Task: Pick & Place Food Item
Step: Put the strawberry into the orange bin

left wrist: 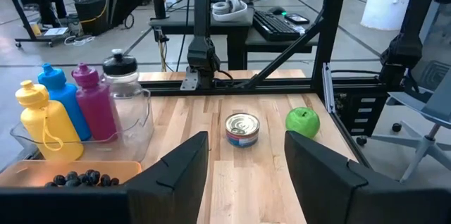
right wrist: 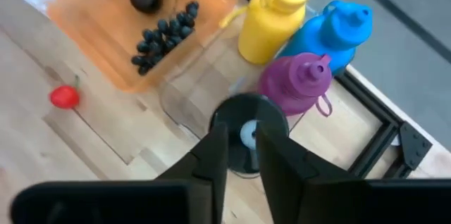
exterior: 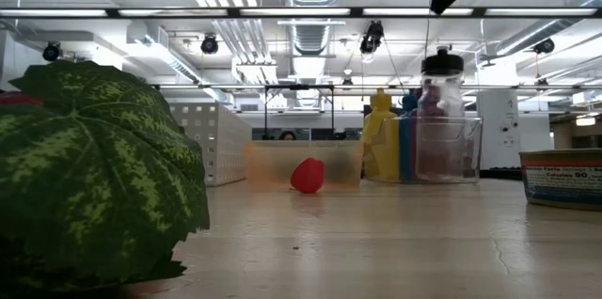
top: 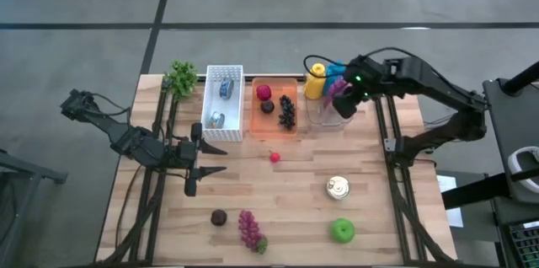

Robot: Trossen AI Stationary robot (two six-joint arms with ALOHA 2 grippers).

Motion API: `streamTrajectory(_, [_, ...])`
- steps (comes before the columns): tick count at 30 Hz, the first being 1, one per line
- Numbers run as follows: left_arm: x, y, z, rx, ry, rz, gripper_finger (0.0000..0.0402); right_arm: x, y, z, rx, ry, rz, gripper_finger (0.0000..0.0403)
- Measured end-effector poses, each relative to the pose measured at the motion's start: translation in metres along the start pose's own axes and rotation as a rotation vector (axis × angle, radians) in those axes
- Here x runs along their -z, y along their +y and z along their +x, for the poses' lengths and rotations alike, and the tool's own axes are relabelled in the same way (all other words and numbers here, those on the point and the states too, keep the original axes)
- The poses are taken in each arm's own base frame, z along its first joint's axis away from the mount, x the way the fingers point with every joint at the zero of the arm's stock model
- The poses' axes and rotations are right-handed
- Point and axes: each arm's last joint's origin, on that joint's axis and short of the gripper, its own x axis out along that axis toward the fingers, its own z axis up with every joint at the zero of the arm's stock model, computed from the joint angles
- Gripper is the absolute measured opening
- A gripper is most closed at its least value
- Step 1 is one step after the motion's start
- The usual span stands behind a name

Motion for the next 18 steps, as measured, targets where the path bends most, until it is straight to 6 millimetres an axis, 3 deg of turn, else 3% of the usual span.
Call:
streamTrajectory(8, [0.0, 0.0, 0.0, -0.001, 0.0, -0.002, 0.0202, 0.027, 0.028, -0.03, -0.053, -0.118, -0.051, 0.0012])
streamTrajectory(18, [0.005, -0.005, 0.01, -0.013, 0.034, -0.009, 0.0207, 0.06, 0.082, -0.052, -0.244, -0.186, -0.231, 0.0008])
